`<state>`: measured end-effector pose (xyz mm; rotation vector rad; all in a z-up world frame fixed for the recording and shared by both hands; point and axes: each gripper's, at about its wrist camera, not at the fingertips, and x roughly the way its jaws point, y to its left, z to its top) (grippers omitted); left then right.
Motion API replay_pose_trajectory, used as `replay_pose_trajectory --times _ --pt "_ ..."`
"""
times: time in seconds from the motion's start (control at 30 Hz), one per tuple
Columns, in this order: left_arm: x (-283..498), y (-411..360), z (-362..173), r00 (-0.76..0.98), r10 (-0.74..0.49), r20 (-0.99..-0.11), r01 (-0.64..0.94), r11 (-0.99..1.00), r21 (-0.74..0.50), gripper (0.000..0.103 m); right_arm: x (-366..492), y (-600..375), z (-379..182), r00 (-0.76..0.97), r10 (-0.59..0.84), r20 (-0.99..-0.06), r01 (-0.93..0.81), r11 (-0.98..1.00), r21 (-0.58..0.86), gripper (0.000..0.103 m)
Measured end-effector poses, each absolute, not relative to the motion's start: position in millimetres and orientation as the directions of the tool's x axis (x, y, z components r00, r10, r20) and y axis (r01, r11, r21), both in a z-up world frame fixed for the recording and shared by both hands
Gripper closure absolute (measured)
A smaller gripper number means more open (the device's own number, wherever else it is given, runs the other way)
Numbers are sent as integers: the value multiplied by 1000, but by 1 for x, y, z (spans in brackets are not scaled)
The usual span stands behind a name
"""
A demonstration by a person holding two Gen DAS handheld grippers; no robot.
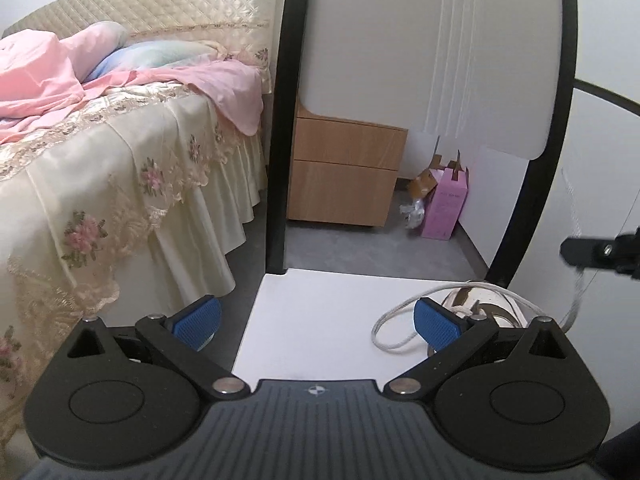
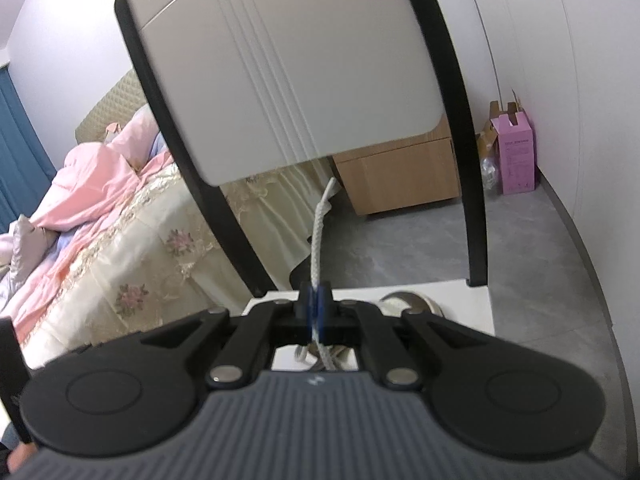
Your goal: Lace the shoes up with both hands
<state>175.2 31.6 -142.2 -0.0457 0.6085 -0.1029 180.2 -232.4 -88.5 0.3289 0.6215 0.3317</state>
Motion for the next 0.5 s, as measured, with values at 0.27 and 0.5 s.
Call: replay_pose_trajectory --times 0.27,0.5 --pt "163 35 -113 833 -248 -495 161 964 -213 0 151 -210 -106 732 390 -559 -214 910 354 99" --pt "184 34 -108 726 -522 -448 326 835 -444 1 143 -193 -113 737 386 -555 -270 921 282 99"
